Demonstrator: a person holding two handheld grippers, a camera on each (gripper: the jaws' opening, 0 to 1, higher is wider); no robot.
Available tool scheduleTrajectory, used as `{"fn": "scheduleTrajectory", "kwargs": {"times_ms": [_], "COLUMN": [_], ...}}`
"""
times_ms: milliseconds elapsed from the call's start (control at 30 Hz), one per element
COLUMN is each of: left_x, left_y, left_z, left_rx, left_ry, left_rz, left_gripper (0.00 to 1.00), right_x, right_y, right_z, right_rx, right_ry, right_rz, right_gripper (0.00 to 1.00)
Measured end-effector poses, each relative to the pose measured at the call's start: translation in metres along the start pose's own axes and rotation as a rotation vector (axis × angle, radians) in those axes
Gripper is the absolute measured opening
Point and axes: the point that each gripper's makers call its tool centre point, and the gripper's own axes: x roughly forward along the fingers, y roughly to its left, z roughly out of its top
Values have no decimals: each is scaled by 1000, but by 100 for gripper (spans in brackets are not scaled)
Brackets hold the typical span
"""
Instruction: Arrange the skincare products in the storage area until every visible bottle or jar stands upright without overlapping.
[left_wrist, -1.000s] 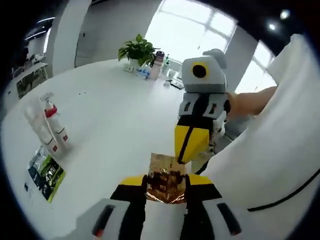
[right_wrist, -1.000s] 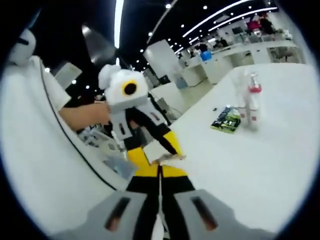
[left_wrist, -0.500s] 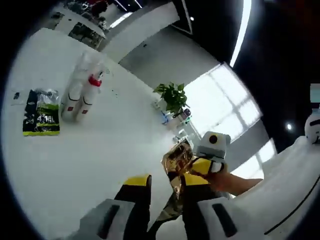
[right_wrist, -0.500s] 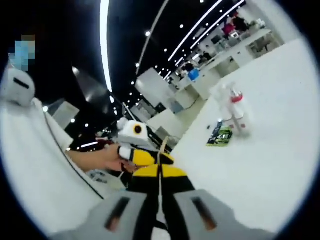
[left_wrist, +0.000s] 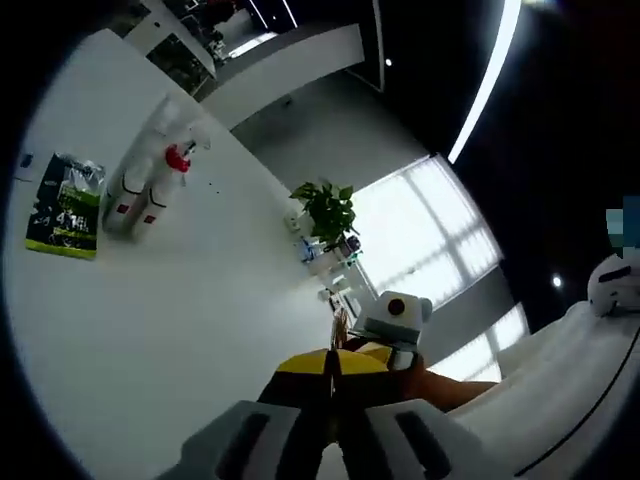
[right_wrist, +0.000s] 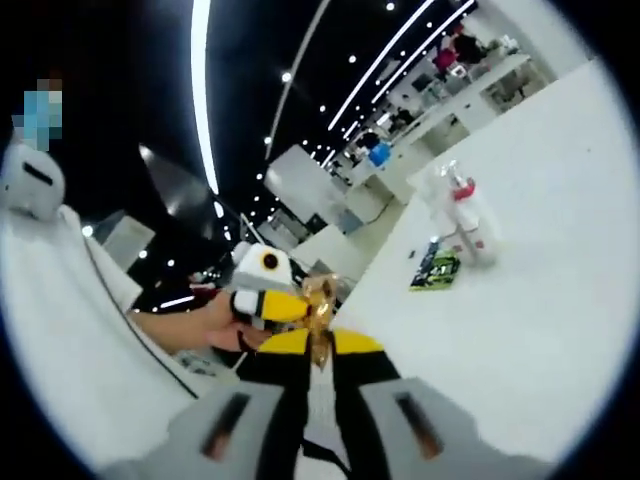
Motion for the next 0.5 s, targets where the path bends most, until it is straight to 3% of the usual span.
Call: {"fn": "scheduleTrajectory", "kwargs": {"times_ms": [67,267,433,500], "left_x": [3,8,7,6], "left_y": [-2,-3,1,4], "left_z": [-6,-10,-12,-12], "left_rx": [15,3,33,26], "left_ry": [31,34,29,26], "left_rz": [-1,8,30,45], "left_gripper": [0,0,2,4], "right_x": [1,2,2,2], "right_y": [2,1,0,2], "right_z": [2,-4,-6,-4], "right_rx": [5,-63,-15,21], "right_ry": [-10,27,24,-8], "right_rz": [8,-9,2,12], "right_gripper": [8,0,0,0]}}
